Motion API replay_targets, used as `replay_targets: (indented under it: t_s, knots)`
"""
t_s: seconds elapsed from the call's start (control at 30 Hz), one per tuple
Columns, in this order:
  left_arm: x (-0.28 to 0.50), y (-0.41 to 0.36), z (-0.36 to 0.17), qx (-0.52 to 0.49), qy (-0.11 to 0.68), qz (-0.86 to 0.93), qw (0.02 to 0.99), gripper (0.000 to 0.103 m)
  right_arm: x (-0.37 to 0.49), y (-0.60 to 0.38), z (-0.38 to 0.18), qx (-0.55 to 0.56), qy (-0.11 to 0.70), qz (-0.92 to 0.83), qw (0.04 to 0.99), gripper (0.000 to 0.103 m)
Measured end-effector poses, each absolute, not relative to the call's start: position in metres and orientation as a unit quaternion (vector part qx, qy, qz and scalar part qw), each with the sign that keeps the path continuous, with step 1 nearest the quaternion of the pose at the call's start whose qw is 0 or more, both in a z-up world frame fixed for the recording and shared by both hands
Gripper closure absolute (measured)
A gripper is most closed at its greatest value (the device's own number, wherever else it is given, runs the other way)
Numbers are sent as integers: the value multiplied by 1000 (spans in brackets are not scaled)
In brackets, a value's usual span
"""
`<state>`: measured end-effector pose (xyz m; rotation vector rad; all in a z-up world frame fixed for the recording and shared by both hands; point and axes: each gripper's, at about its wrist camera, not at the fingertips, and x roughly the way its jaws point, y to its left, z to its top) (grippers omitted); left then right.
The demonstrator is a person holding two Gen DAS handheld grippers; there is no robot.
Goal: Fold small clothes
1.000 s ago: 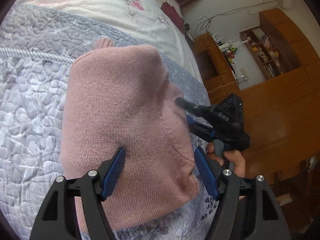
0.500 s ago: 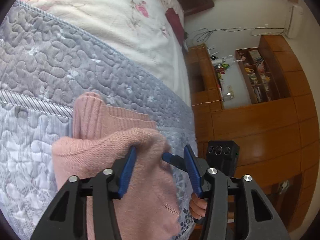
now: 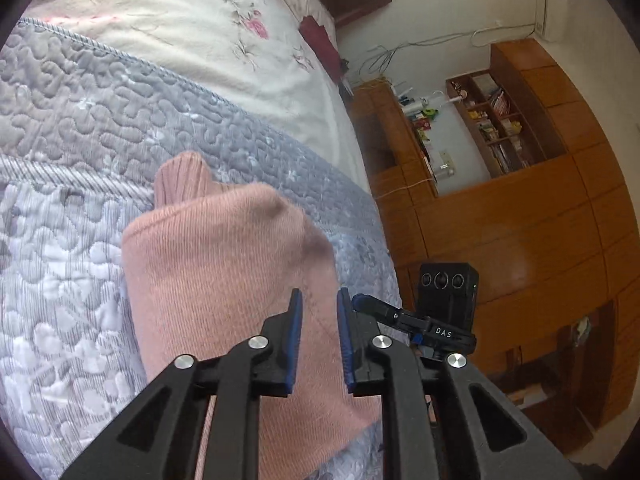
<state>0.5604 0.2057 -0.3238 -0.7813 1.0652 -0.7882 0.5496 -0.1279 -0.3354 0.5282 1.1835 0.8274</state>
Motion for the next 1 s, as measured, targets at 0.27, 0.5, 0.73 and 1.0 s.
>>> replay_targets:
  t_s: [0.27,0.5,0.73,1.0]
  knots:
    - [545,202,-332,-316,504,-317,738,97,525,-147,-339,230,549,341,727,102]
    - [510,196,-344,-277,526,-314,740,101,493,-127,-357,164,576,337,727,103]
    - [480,199,-318,-286,504,-361,731,91,454,-140,-321,222,538,372,723,101]
    - [442,200,-339,-259,541,-316,735,37,466,-160,-363,244,580,309,714,103]
